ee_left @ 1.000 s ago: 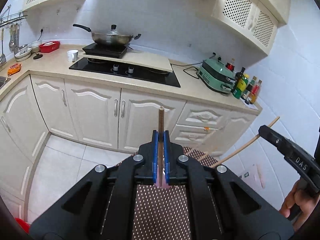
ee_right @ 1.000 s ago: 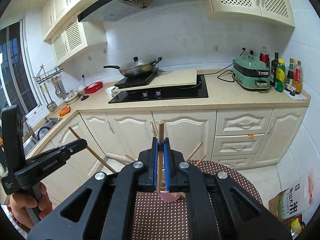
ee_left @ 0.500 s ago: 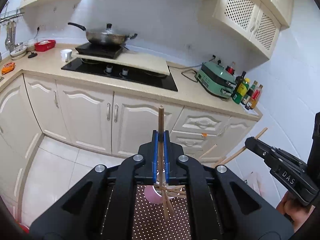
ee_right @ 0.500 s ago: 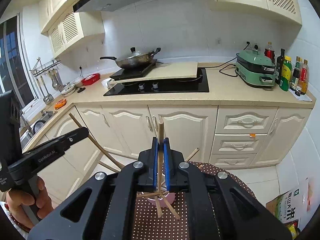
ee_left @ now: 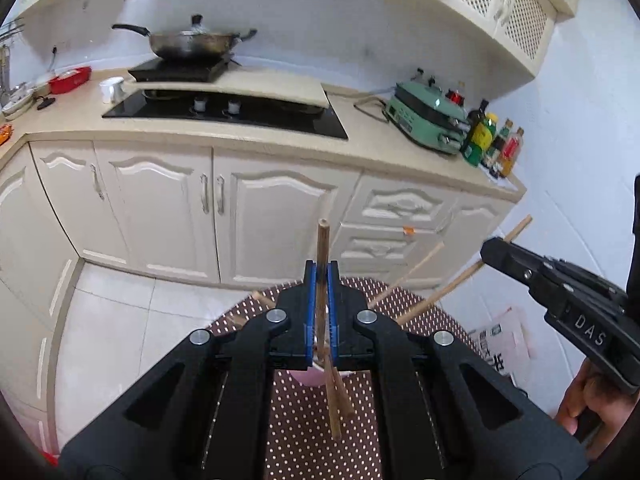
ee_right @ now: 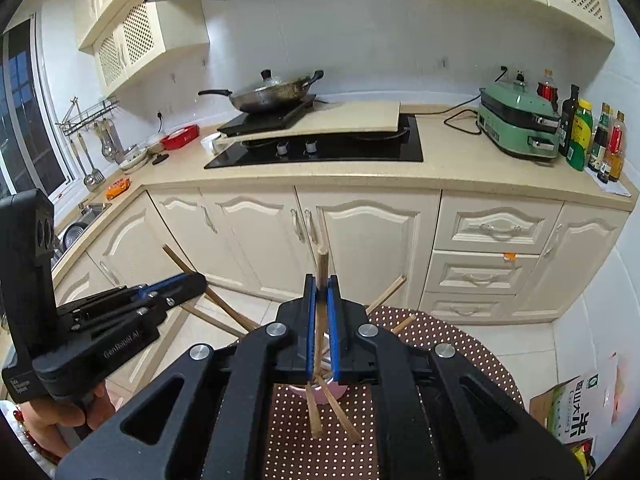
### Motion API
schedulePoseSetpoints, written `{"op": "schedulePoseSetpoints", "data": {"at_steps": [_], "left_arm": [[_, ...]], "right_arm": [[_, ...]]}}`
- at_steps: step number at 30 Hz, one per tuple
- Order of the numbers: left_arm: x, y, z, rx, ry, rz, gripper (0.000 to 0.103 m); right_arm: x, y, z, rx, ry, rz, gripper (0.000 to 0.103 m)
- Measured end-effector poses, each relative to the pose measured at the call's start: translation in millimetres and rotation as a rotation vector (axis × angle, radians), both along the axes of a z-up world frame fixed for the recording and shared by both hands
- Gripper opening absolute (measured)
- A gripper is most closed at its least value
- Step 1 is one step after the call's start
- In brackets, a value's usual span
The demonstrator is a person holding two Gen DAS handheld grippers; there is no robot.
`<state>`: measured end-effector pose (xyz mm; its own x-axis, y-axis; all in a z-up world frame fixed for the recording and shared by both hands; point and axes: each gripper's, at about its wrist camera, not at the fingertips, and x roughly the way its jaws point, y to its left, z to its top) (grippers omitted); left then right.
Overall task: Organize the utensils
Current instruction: 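Lower the chopstick into the pink cup with the right gripper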
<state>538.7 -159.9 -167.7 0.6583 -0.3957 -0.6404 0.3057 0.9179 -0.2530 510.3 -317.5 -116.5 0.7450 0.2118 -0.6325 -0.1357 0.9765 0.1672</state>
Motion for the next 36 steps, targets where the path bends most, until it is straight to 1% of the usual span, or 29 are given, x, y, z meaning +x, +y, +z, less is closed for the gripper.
{"op": "schedulePoseSetpoints", "data": {"at_steps": [10, 17, 23, 26, 29, 30, 31, 32, 33, 36], "left_arm": [[2, -6, -29, 0.044, 0.103, -0.033, 0.006], [1, -3, -33, 0.048, 0.116, -0.024, 0.006], [1, -2, -33, 0.048, 0.127, -0.021, 0.006], [-2, 0, -31, 0.056, 0.118, -0.008, 0.007], [-5, 0, -30, 0.070, 0.116, 0.001, 0.010], [-5, 1, -29, 0.074, 0.114, 0.007, 0.016], [-7, 2, -28, 0.077, 0.110, 0.014, 0.027], [-9, 4, -27, 0.081, 0.102, 0.027, 0.034], [-11, 5, -25, 0.081, 0.093, 0.037, 0.051], [-17, 8, -19, 0.077, 0.076, 0.042, 0.051]], "right_arm": [[4, 14, -23, -0.022, 0.089, 0.036, 0.004], [7, 20, -39, -0.032, 0.151, 0.058, 0.004], [7, 25, -48, -0.040, 0.179, 0.070, 0.005], [8, 26, -53, -0.038, 0.197, 0.069, 0.005], [7, 25, -57, -0.017, 0.214, 0.065, 0.006], [7, 23, -57, -0.003, 0.217, 0.059, 0.007], [6, 22, -57, 0.010, 0.218, 0.052, 0.008], [5, 21, -56, 0.020, 0.219, 0.048, 0.008], [4, 20, -55, 0.026, 0.216, 0.043, 0.008], [-3, 19, -49, 0.039, 0.204, 0.031, 0.011]]}}
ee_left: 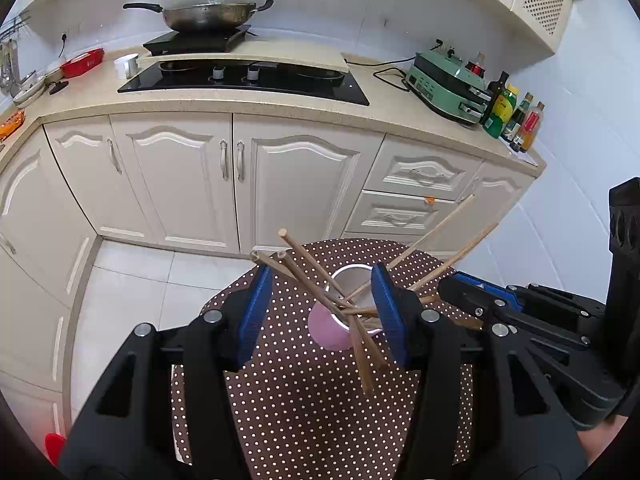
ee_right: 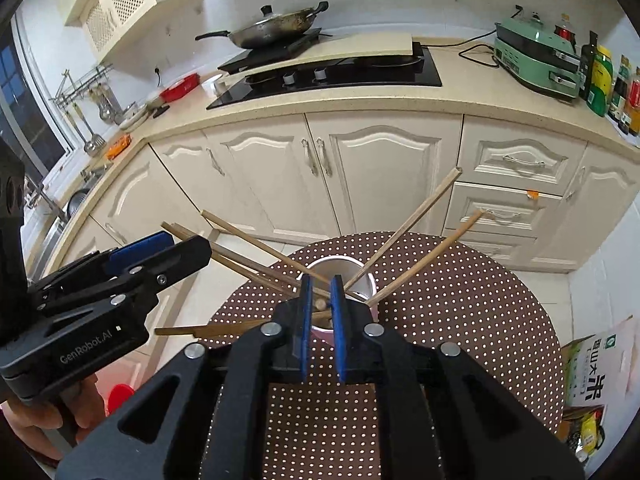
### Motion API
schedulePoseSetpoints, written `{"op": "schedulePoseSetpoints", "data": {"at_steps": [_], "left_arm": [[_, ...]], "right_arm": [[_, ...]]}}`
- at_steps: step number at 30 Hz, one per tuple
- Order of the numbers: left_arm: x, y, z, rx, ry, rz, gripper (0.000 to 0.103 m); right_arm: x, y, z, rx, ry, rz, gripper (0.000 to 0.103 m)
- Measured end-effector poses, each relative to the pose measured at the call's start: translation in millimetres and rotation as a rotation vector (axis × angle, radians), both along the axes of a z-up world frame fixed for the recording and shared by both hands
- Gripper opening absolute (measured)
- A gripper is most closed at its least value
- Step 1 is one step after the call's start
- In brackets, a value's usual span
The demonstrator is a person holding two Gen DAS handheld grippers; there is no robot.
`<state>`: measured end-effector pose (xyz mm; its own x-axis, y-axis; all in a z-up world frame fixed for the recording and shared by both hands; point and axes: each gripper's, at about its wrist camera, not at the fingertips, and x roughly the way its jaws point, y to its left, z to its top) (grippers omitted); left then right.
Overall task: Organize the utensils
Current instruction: 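Lower the chopstick into the pink cup with the right gripper, then open the right gripper and pull both tools back from the cup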
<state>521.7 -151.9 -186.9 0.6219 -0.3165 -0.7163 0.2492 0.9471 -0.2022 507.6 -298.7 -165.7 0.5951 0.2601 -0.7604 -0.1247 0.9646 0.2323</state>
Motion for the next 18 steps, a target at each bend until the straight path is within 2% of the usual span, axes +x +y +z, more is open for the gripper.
{"op": "schedulePoseSetpoints", "data": {"at_steps": [4, 11, 18], "left_arm": [[-13, 6, 8, 0.002, -0.025, 0.014, 0.051], [-42, 21, 28, 0.014, -0.081, 0.040, 0.055], [-94, 50, 57, 0.011, -0.155, 0.072, 0.060]], "right_arm": [[-14, 1, 11, 0.006, -0.035, -0.015, 0.019], [-44, 7, 31, 0.012, -0.093, -0.039, 0.025], [-92, 27, 62, 0.021, -0.178, -0.038, 0.029]]}}
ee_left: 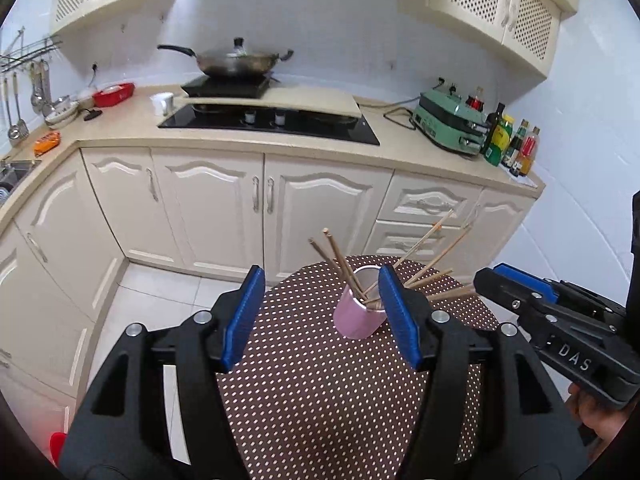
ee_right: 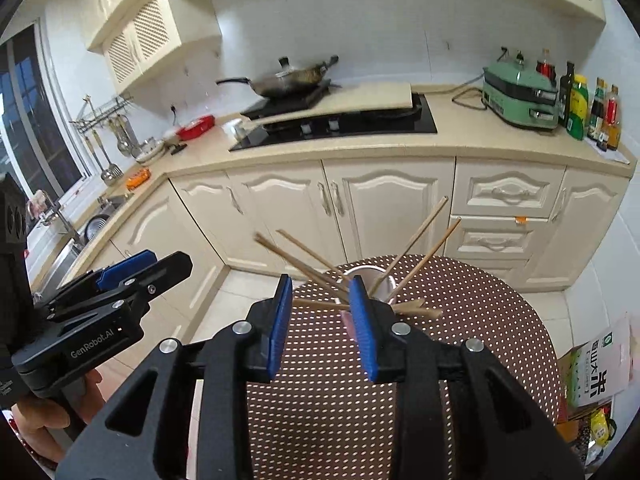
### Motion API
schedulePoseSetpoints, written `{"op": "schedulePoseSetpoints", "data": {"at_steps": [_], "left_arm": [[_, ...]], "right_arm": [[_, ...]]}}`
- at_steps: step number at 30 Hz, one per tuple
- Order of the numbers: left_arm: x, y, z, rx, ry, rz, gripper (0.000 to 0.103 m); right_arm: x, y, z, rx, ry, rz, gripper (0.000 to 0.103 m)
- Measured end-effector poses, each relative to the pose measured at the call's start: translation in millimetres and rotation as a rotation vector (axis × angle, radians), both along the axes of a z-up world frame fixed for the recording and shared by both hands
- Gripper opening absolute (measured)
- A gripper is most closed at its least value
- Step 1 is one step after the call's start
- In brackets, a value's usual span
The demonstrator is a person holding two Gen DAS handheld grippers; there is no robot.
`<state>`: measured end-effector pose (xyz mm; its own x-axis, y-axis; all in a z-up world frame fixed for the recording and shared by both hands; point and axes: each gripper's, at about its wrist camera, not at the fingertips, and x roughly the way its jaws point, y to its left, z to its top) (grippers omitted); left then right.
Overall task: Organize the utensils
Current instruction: 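Open the right gripper and pull both tools back from the cup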
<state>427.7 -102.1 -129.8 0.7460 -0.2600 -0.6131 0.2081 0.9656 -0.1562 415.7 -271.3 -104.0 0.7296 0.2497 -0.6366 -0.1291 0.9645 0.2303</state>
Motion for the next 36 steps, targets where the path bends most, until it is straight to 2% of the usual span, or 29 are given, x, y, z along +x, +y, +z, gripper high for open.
{"op": "schedulePoseSetpoints", "data": {"at_steps": [12, 18, 27, 36], "left_arm": [[-113, 53, 50, 0.053, -0.116, 0.063, 0.069], [-158, 62, 70, 0.089, -0.174, 0.106, 0.075], [-215, 53, 93, 0.135, -0.250, 0.191, 0.083], [-272, 15, 106, 0.147, -0.288, 0.288, 0.087]], "right_arm": [[-99, 45, 50, 0.014, -0.139, 0.011, 0.034], [-141, 57, 71, -0.004, -0.208, 0.026, 0.039], [-180, 49, 86, -0.030, -0.308, 0.080, 0.052], [-222, 9, 93, -0.040, -0.357, 0.147, 0.063]]}}
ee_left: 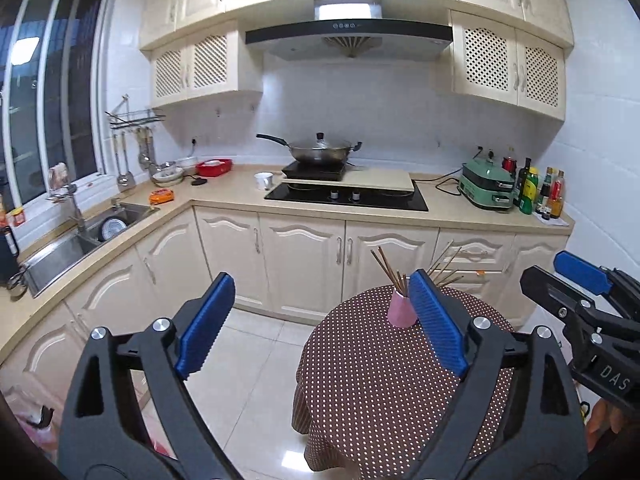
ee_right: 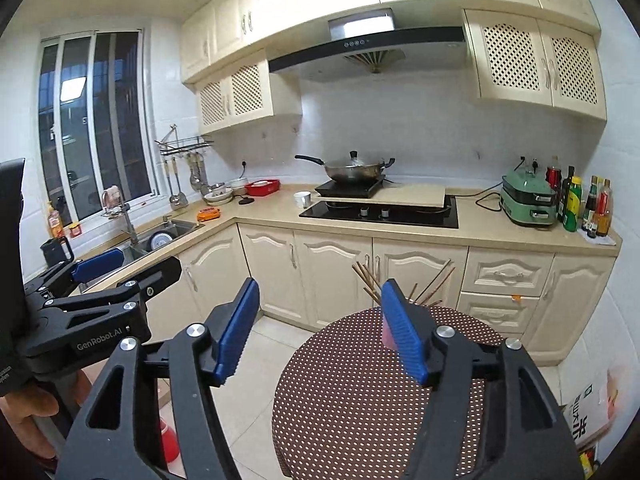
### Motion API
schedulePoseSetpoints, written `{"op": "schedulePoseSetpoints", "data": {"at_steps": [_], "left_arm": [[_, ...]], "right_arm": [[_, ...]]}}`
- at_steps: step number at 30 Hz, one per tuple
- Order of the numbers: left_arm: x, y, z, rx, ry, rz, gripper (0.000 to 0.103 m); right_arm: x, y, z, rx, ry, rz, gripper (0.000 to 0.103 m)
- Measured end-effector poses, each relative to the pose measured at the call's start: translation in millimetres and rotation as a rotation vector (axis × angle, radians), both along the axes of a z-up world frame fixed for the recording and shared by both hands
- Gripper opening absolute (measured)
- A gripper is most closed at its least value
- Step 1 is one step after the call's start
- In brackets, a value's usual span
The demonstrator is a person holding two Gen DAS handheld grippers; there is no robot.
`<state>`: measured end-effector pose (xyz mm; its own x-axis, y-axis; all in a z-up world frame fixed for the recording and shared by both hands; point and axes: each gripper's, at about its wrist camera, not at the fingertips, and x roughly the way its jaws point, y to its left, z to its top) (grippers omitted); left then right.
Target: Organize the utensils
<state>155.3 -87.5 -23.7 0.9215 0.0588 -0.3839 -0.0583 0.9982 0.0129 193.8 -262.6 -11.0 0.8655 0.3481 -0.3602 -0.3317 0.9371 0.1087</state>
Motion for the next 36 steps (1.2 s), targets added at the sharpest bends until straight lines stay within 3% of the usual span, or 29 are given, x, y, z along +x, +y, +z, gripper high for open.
{"op": "schedulePoseSetpoints", "data": {"at_steps": [15, 36], "left_arm": [[-85, -56, 16, 0.014, -0.065, 0.081, 0.094], [-135, -62, 42, 0.066, -0.147, 0.125, 0.097]], "right_arm": [[-67, -49, 15, 0.007, -0.089, 0.010, 0.086], [-99, -48, 29, 0.011, -0.187, 0.043, 0.094]]}}
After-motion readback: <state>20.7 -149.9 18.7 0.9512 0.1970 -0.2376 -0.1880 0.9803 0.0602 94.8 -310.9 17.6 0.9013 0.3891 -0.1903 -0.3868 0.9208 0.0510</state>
